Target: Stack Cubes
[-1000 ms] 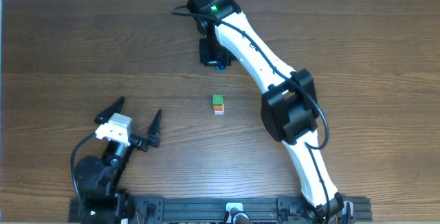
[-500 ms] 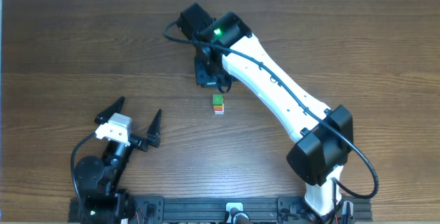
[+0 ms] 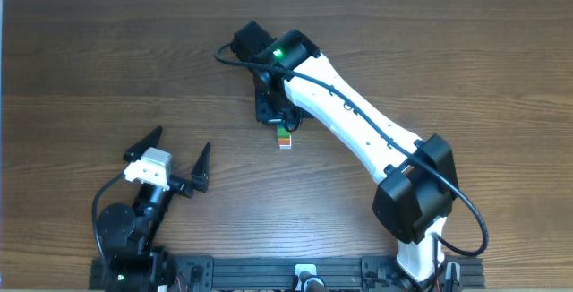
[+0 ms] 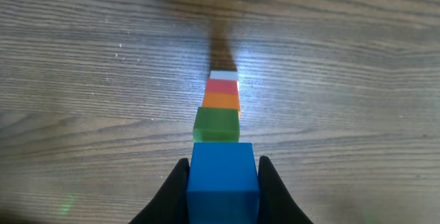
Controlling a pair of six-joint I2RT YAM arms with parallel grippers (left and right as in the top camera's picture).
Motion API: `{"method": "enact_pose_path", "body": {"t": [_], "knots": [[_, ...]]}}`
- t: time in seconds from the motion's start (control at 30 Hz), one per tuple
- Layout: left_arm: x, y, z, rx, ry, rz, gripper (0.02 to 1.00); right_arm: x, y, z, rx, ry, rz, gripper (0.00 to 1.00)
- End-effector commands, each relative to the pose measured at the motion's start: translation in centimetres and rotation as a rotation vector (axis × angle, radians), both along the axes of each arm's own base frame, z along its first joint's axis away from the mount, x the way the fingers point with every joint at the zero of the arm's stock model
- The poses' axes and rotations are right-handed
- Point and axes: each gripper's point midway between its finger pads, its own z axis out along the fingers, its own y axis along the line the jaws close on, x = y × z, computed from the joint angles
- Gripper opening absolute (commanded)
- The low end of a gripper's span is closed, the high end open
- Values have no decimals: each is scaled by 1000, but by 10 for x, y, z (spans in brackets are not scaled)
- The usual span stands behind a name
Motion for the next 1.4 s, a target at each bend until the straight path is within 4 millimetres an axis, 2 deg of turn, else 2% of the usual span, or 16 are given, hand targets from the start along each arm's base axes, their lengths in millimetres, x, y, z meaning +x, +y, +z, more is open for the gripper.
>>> {"method": "enact_pose_path", "body": {"t": [0.03,1.4], "knots": [[-1,-2,-1,4,-1,-12,998,-10,-1,-1,5,16,-23,12],[-1,-2,-1,4,-1,-12,1000,-11,6,-12,27,21,-36,9]]}}
